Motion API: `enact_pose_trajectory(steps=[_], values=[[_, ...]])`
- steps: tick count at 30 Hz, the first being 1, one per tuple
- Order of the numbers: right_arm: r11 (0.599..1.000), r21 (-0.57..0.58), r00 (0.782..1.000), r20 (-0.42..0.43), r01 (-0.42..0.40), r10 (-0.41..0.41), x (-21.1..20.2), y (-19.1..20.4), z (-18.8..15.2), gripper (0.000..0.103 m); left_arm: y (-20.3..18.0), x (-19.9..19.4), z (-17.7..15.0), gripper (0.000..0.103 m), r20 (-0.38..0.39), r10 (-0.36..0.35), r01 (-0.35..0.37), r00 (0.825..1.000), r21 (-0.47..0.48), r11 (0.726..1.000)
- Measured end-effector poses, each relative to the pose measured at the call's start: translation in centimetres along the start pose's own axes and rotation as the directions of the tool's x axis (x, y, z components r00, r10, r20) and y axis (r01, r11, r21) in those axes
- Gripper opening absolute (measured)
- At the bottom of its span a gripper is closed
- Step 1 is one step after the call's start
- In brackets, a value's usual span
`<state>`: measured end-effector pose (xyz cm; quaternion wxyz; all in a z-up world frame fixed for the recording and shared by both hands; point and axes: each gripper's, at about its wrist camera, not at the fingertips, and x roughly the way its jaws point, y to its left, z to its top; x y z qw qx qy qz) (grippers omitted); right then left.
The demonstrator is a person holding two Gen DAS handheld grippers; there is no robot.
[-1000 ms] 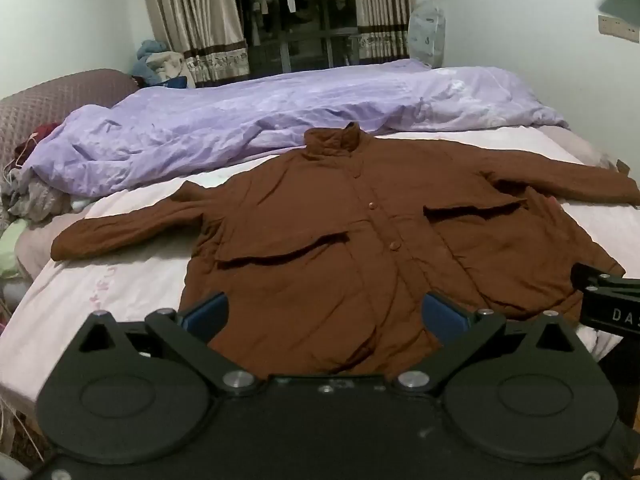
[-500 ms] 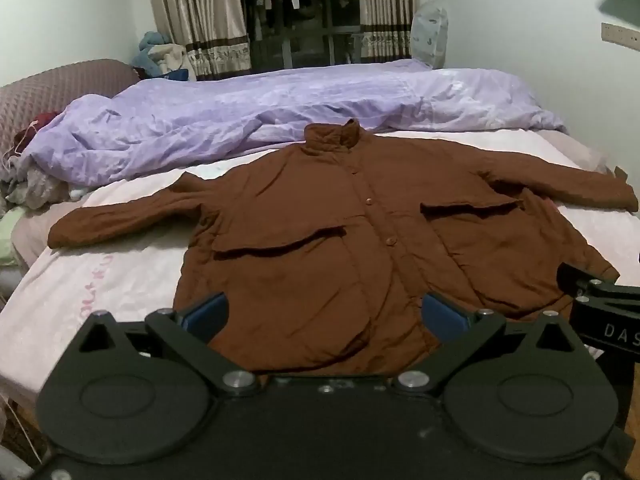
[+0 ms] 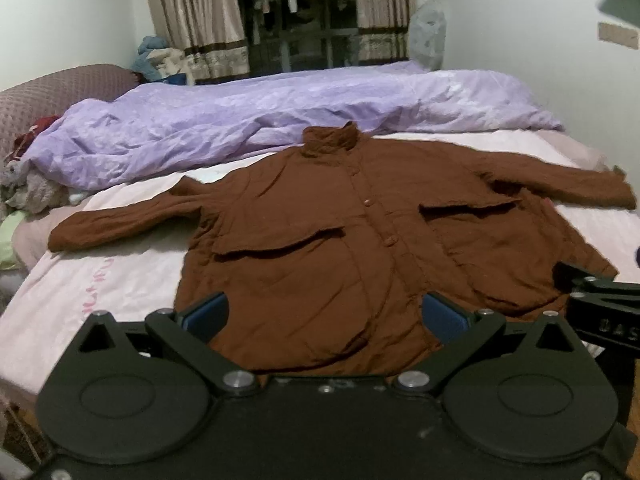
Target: Fold large clothes
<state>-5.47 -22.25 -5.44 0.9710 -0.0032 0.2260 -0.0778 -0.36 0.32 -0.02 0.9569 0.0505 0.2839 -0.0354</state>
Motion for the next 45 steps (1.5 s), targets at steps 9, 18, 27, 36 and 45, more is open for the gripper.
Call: enact_pose_trajectory(steps=[9, 18, 27, 36, 45], values=[[1.0, -0.001, 1.0, -0.003, -0.004, 0.004, 0.2, 0.1, -0.2, 0.103, 0.0, 0.3, 0.0, 0.103, -0.011, -0.006, 0.006, 1.0, -0.01, 1.0], [1.0, 0.0, 1.0, -0.004, -0.004, 0.004, 0.1, 0.2, -0.2, 0.103, -0.2, 0.3, 0.0, 0.103, -0.01, -0.003, 0.003, 1.0, -0.011, 1.0], [1.0, -0.01, 1.0, -0.005, -0.008, 0.008, 0.1, 0.9, -0.4, 0.103, -0.2, 0.2, 0.0, 0.103, -0.012, -0.001, 0.002, 1.0, 0.004, 1.0], [1.0, -0.011, 1.0, -0.006, -0.01, 0.01, 0.0, 1.1, -0.3, 0.103, -0.3, 0.4, 0.0, 0.103, -0.018, 0.005, -0.005, 1.0, 0.007, 1.0], [1.0, 0.005, 1.0, -0.01, -0.025, 0.025, 0.1, 1.0, -0.5, 0.103, 0.8, 1.1, -0.2, 0.103, -0.046, -0.045, 0.041, 0.998, -0.099, 0.994]])
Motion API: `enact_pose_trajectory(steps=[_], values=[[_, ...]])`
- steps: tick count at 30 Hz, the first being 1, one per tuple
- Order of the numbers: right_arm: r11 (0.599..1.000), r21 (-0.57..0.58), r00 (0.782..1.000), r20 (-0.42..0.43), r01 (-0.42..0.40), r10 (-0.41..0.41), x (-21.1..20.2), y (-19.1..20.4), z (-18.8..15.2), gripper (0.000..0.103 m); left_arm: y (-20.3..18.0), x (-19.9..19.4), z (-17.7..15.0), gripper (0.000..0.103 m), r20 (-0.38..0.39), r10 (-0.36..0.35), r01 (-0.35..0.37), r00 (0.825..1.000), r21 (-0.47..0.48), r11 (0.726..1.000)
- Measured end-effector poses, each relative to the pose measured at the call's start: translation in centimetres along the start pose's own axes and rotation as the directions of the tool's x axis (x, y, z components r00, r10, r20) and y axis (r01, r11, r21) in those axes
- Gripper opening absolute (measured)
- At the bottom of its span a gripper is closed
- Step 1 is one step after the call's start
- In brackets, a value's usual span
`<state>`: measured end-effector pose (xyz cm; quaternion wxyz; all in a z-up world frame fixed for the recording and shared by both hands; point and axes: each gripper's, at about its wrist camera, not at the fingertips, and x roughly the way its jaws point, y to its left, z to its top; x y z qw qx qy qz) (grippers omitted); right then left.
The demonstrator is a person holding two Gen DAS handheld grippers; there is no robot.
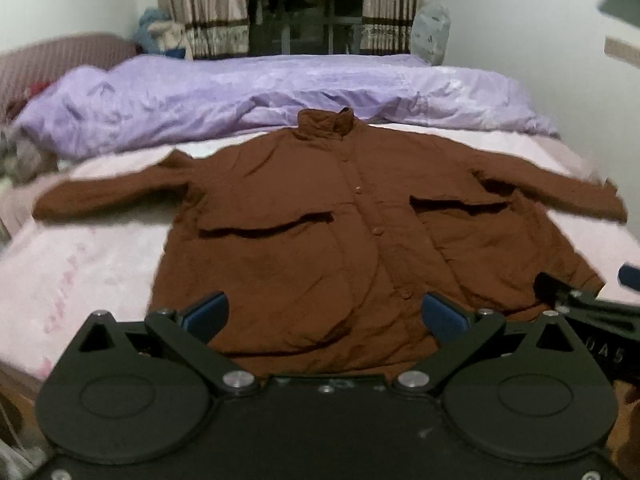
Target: Fold large clothes
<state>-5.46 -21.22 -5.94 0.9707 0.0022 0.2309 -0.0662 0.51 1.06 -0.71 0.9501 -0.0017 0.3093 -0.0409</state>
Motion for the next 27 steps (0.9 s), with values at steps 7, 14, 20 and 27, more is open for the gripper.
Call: enact_pose_trajectory(steps=[7, 14, 20, 27], values=[[1.0, 0.003, 1.0, -0.006, -0.002, 0.002, 0.1, 0.0, -0.1, 0.103, -0.6, -0.2, 0.0, 0.103, 0.028, 0.026, -0.027, 0.999, 0.058, 0.998], [1.0, 0.003, 1.0, -0.01, -0.002, 0.002, 0.1, 0.1, -0.4, 0.103, -1.3, 0.0, -0.4, 0.103, 0.02, 0.014, -0.016, 1.0, 0.099, 0.995], [1.0, 0.002, 1.0, -0.012, -0.001, 0.001, 0.2, 0.2, -0.5, 0.103, -1.5, 0.1, -0.5, 0.103, 0.017, 0.023, -0.024, 1.0, 0.1, 0.995], [1.0, 0.005, 1.0, -0.015, 0.001, -0.001, 0.3, 0.1, -0.7, 0.103, -0.9, 0.2, -0.5, 0.103, 0.042, 0.036, -0.039, 0.998, 0.083, 0.996]])
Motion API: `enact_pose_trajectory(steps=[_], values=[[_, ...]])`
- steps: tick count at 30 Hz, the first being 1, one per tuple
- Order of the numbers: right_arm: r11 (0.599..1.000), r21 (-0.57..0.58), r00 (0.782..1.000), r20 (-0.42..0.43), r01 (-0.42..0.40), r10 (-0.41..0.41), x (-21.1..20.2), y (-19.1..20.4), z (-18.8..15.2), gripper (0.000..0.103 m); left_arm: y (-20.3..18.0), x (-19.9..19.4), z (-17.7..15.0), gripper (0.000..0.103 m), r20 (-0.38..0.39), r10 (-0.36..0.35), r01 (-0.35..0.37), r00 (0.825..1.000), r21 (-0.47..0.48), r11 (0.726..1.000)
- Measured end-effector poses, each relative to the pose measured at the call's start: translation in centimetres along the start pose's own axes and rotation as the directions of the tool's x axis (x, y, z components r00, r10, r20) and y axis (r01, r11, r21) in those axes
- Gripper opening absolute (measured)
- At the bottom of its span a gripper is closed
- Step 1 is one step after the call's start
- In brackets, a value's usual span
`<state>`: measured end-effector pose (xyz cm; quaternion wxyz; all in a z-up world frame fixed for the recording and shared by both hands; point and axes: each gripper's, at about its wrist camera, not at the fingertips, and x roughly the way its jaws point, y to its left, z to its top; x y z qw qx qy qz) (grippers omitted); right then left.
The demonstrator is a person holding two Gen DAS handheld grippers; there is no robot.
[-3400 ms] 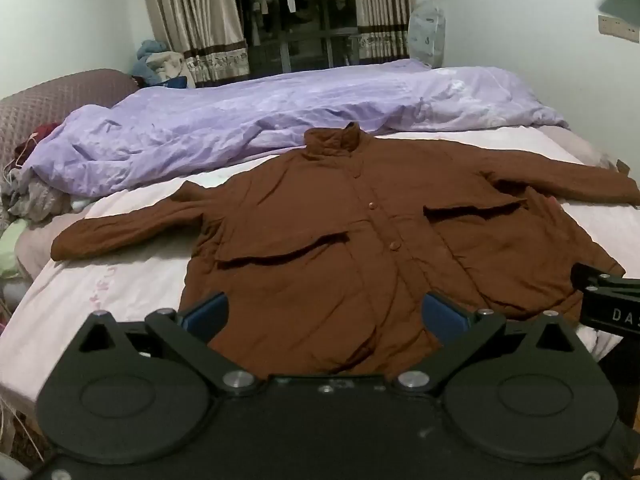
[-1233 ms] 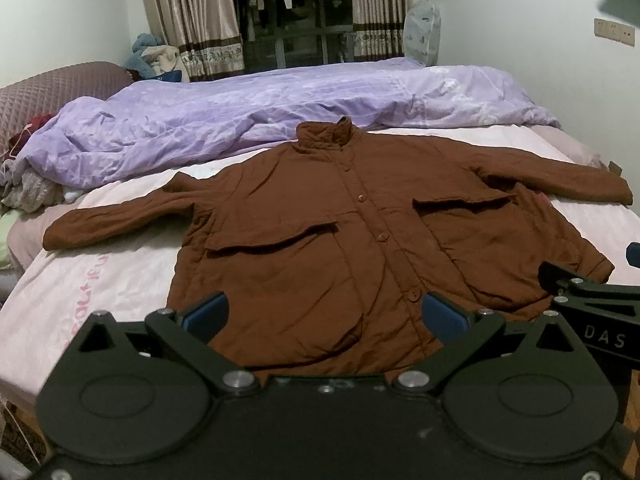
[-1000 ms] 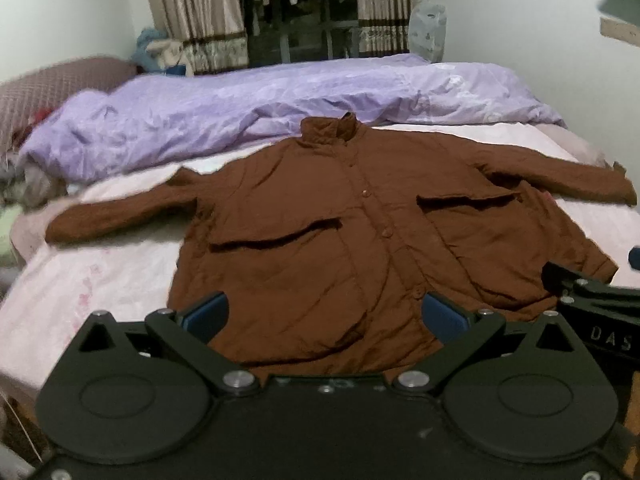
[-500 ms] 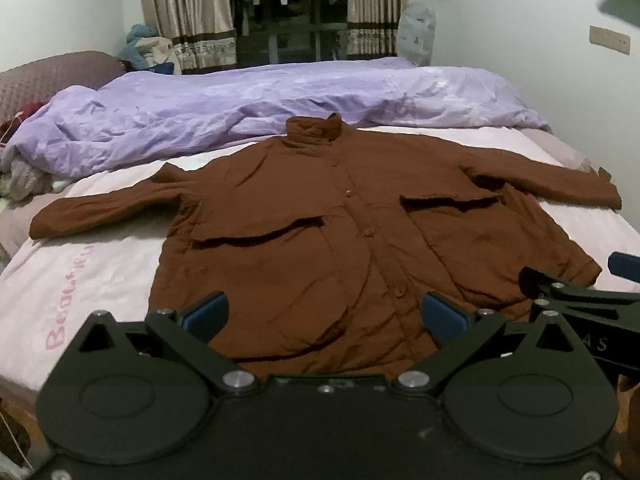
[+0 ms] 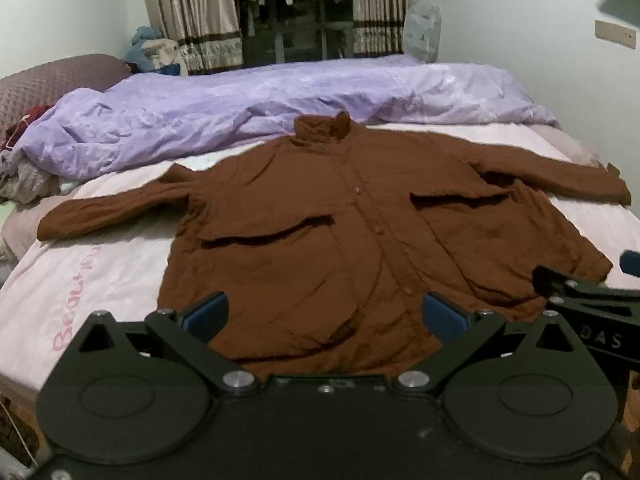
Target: Fold large clothes
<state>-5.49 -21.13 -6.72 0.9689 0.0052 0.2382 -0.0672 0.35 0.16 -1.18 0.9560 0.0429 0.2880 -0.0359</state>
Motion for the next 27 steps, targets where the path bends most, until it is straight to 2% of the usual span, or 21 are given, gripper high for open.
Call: enact_pose_trajectory(steps=[2, 4, 7, 9, 11, 12, 14, 15, 18, 19, 22, 23, 24, 26, 27], values=[[1.0, -0.004, 1.0, -0.003, 0.01, -0.01, 0.1, -0.1, -0.2, 0.103, 1.3, 0.6, 0.3, 0.103, 0.03, 0.01, -0.009, 0.999, -0.017, 1.0], [1.0, 0.0, 1.0, -0.005, 0.029, -0.029, 0.4, -0.7, -0.2, 0.103, 4.2, 2.2, 1.0, 0.103, 0.021, 0.048, -0.047, 0.999, -0.066, 0.997], [0.999, 0.02, 0.999, 0.012, 0.047, -0.048, 1.0, -2.1, -0.3, 0.103, 11.4, 5.6, 2.0, 0.103, 0.005, 0.184, -0.18, 0.983, -0.193, 0.964], [0.998, 0.048, 0.999, 0.0, 0.048, -0.048, 2.2, -3.4, -0.3, 0.103, 17.2, 8.5, 2.5, 0.103, -0.004, 0.291, -0.281, 0.957, -0.269, 0.921], [0.996, 0.08, 0.999, -0.02, 0.04, -0.038, 3.8, -4.8, 0.0, 0.103, 23.4, 12.0, 2.9, 0.103, -0.036, 0.358, -0.349, 0.933, -0.33, 0.877], [0.995, 0.093, 0.998, -0.037, 0.045, -0.041, 4.8, -5.4, 0.1, 0.103, 26.7, 14.0, 3.2, 0.103, -0.082, 0.394, -0.395, 0.916, -0.366, 0.842], [0.992, 0.096, 0.995, -0.068, 0.076, -0.069, 6.6, -6.3, 0.3, 0.103, 32.8, 17.6, 3.8, 0.103, -0.217, 0.457, -0.505, 0.862, -0.43, 0.748], [0.991, 0.093, 0.992, -0.085, 0.1, -0.092, 7.4, -6.8, 0.5, 0.103, 35.7, 19.1, 4.0, 0.103, -0.253, 0.451, -0.516, 0.856, -0.47, 0.716], [0.981, 0.101, 0.979, -0.133, 0.168, -0.154, 10.0, -7.8, 1.3, 0.103, 43.2, 23.2, 4.6, 0.103, -0.276, 0.34, -0.437, 0.899, -0.615, 0.656], [0.976, 0.118, 0.975, -0.148, 0.182, -0.164, 10.9, -8.2, 1.7, 0.103, 44.9, 24.5, 4.8, 0.103, -0.296, 0.314, -0.431, 0.902, -0.642, 0.634], [0.965, 0.161, 0.968, -0.18, 0.205, -0.176, 13.0, -9.0, 2.5, 0.103, 49.0, 28.0, 5.5, 0.103, -0.345, 0.288, -0.45, 0.893, -0.684, 0.574], [0.963, 0.167, 0.965, -0.193, 0.211, -0.178, 13.7, -9.1, 2.8, 0.103, 50.2, 28.6, 5.6, 0.103, -0.35, 0.276, -0.446, 0.895, -0.706, 0.55], [0.963, 0.163, 0.963, -0.203, 0.212, -0.178, 14.2, -9.0, 3.0, 0.103, 51.0, 29.1, 5.5, 0.103, -0.334, 0.259, -0.422, 0.906, -0.734, 0.532], [0.965, 0.138, 0.957, -0.222, 0.222, -0.189, 15.5, -8.6, 3.5, 0.103, 51.9, 30.2, 5.5, 0.103, -0.305, 0.233, -0.383, 0.923, -0.763, 0.52], [0.965, 0.126, 0.954, -0.225, 0.229, -0.197, 15.9, -8.3, 3.7, 0.103, 52.2, 30.7, 5.7, 0.103, -0.303, 0.252, -0.393, 0.919, -0.756, 0.523]])
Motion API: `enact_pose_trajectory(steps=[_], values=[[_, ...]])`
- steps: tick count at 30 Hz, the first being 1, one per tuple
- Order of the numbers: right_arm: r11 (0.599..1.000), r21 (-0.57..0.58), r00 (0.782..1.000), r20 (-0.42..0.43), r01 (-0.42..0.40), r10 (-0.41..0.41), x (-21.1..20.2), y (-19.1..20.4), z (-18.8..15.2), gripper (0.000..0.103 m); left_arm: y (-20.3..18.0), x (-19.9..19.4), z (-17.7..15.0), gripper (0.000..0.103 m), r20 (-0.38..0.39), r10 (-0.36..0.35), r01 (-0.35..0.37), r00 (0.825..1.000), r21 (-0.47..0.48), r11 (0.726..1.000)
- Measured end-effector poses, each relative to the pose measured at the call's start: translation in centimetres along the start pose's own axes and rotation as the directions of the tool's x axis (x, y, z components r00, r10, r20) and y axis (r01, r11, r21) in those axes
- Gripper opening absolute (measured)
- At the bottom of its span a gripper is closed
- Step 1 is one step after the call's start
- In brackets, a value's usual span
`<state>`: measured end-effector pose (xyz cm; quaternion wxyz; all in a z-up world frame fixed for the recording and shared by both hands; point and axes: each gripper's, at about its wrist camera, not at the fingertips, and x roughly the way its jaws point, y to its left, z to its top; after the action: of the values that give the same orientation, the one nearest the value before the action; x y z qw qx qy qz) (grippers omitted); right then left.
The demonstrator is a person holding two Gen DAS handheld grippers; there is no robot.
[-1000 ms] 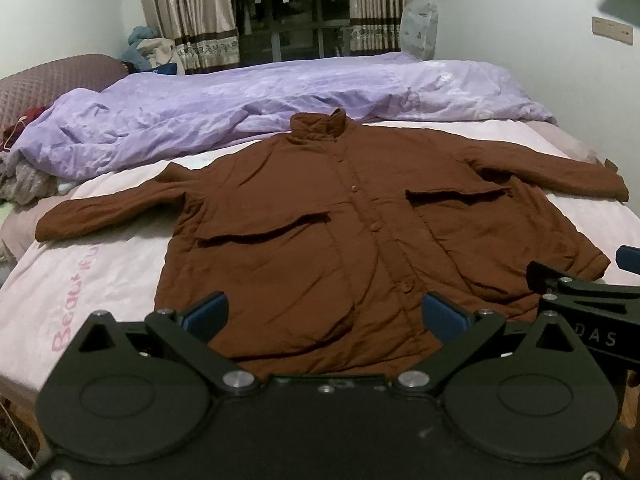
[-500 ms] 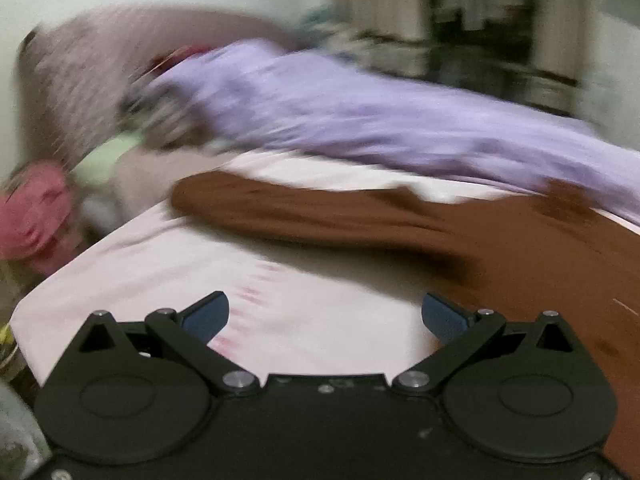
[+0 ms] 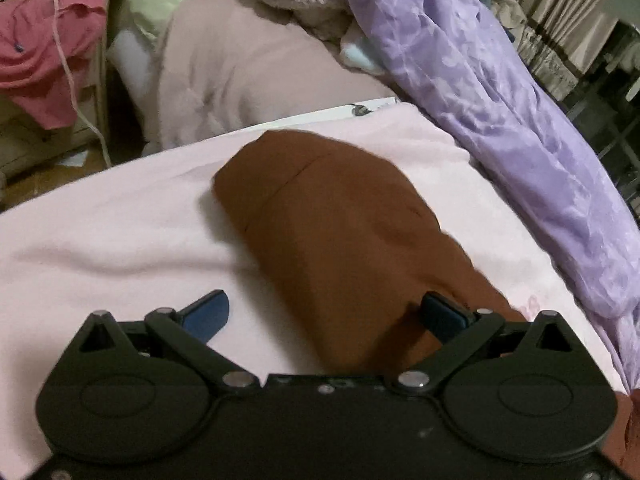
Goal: Fold large clothes
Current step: 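Grasp the brown jacket sleeve cuff with the left gripper and lift it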
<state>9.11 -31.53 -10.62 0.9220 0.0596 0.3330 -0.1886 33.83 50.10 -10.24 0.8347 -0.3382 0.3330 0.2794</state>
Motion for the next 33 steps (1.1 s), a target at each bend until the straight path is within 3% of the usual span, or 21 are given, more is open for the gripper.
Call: enact_pose_trajectory(steps=[2, 5, 6, 8, 12, 14, 17, 19, 21, 24, 26, 28, 29, 30, 33], values=[[1.0, -0.019, 1.0, -0.015, 0.013, -0.013, 0.8, 0.7, 0.5, 0.103, -0.2, 0.8, 0.8, 0.098, 0.019, 0.02, -0.02, 1.0, 0.01, 1.0], [1.0, -0.02, 1.0, -0.029, 0.009, -0.01, 1.6, 1.0, 1.2, 0.103, -1.5, 0.9, 1.1, 0.044, 0.064, 0.124, -0.129, 0.99, 0.081, 0.988], [1.0, -0.017, 1.0, -0.029, 0.007, -0.007, 1.9, 1.0, 1.4, 0.103, -1.8, 0.9, 1.4, 0.026, 0.067, 0.115, -0.121, 0.991, 0.097, 0.988], [1.0, -0.013, 1.0, -0.026, 0.004, -0.004, 2.3, 0.9, 2.0, 0.103, -1.7, -0.5, 1.7, 0.003, 0.075, 0.057, -0.065, 0.996, 0.109, 0.992], [1.0, -0.029, 1.0, -0.024, 0.003, -0.003, 3.6, 0.8, 3.3, 0.103, -5.7, -4.0, 0.9, 0.003, 0.163, 0.008, -0.057, 0.987, 0.296, 0.953], [0.998, -0.05, 0.999, -0.031, 0.028, -0.03, 4.6, 0.7, 4.0, 0.103, -8.6, -6.7, -0.6, 0.003, 0.194, -0.065, -0.011, 0.979, 0.367, 0.93], [0.997, -0.055, 0.998, -0.03, 0.059, -0.061, 5.7, 0.3, 4.9, 0.103, -13.7, -10.7, -3.2, 0.003, 0.238, -0.175, 0.049, 0.955, 0.457, 0.888], [0.998, -0.041, 0.998, -0.036, 0.052, -0.053, 6.4, 0.0, 5.5, 0.103, -18.1, -13.3, -5.2, 0.002, 0.249, -0.269, 0.115, 0.93, 0.501, 0.858], [0.998, -0.03, 0.998, -0.037, 0.048, -0.049, 6.9, 0.1, 6.0, 0.103, -22.8, -16.0, -8.7, 0.002, 0.225, -0.376, 0.19, 0.899, 0.573, 0.797], [0.999, -0.023, 0.999, -0.022, 0.026, -0.027, 6.9, 0.5, 6.5, 0.103, -29.7, -19.3, -15.9, 0.002, 0.186, -0.493, 0.237, 0.85, 0.702, 0.672], [1.0, -0.019, 1.0, -0.02, 0.016, -0.016, 7.0, 0.6, 6.8, 0.103, -33.8, -21.1, -22.0, 0.003, 0.201, -0.541, 0.208, 0.817, 0.771, 0.601], [1.0, -0.002, 0.999, -0.022, 0.03, -0.03, 7.1, 0.7, 6.9, 0.103, -36.6, -22.3, -28.5, 0.003, 0.277, -0.549, 0.125, 0.789, 0.802, 0.585], [0.999, 0.016, 0.999, -0.026, 0.047, -0.046, 7.3, 0.6, 7.1, 0.103, -37.7, -22.5, -31.3, 0.003, 0.269, -0.56, 0.127, 0.784, 0.814, 0.567], [0.998, 0.031, 0.998, -0.027, 0.059, -0.058, 7.4, 0.5, 7.1, 0.103, -38.6, -22.4, -33.8, 0.003, 0.215, -0.578, 0.171, 0.788, 0.824, 0.54], [0.998, 0.051, 0.999, -0.041, 0.037, -0.035, 7.7, 0.4, 7.0, 0.103, -40.7, -20.4, -39.0, 0.003, -0.012, -0.584, 0.348, 0.812, 0.813, 0.467]])
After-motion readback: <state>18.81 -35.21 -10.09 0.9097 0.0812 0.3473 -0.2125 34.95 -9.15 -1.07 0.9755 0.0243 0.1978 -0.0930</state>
